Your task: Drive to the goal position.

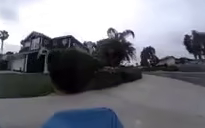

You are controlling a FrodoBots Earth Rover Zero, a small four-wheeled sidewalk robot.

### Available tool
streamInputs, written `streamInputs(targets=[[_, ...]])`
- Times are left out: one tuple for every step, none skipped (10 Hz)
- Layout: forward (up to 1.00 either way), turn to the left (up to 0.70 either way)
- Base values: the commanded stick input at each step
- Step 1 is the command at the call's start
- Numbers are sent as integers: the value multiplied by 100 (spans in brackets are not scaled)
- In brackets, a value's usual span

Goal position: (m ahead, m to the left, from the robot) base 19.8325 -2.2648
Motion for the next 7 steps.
streamInputs(targets=[[70, -27], [70, -27], [70, -27], [70, -27], [70, -27], [70, -27], [70, -27]])
